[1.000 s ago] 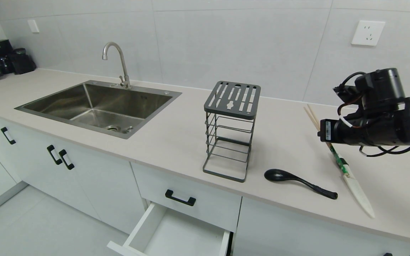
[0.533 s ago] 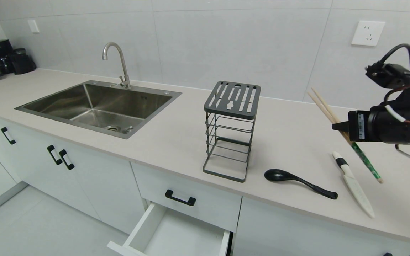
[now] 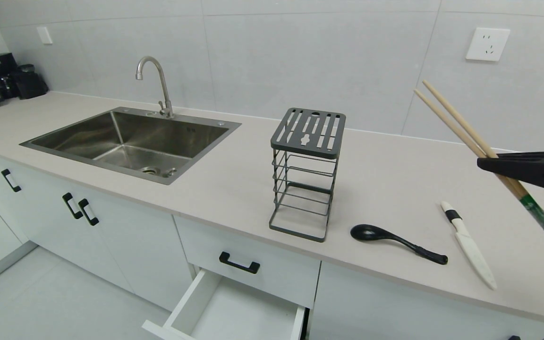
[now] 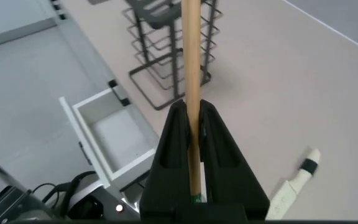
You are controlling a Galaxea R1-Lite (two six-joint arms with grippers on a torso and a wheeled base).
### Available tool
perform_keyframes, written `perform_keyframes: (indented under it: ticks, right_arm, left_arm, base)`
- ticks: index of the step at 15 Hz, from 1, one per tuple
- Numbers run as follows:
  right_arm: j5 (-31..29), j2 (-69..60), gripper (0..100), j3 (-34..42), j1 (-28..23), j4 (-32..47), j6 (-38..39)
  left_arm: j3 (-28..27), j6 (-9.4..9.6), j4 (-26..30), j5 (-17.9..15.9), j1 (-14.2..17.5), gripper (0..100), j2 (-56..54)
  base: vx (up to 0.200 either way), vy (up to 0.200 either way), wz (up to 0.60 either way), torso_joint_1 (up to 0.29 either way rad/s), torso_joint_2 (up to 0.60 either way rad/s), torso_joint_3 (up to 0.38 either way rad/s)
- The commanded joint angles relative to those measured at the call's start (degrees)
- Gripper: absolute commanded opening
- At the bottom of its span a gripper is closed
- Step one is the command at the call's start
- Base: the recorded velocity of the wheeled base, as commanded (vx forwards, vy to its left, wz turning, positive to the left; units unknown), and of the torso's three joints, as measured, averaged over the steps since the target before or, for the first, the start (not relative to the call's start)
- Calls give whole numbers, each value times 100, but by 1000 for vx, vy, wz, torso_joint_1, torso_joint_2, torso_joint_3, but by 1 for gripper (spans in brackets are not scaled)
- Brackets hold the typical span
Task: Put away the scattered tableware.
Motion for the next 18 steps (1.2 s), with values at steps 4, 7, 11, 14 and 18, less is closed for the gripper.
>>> perform_keyframes:
  ticks: [4,7,11,14,18]
  right_arm:
    - [-69,-389,0,70,1181,3,-132]
    - [10,-380,0,237,1269,3,-571]
    - [2,59,0,176,2139,-181,-633]
    - [2,648,0,167,2253,-726,-633]
    - [-16,1061,0,150,2499,-972,-571]
  left_arm:
    - [0,0,4,1,0,100,7]
    - [0,0,4,1,0,100,7]
    - [0,0,4,1,0,100,7]
    - [0,0,4,1,0,100,7]
    - [0,0,4,1,0,100,7]
  base:
    - [0,0,0,0,0,0]
    - [0,0,0,0,0,0]
    - [0,0,0,0,0,0]
    - [0,0,0,0,0,0]
    - [0,0,0,0,0,0]
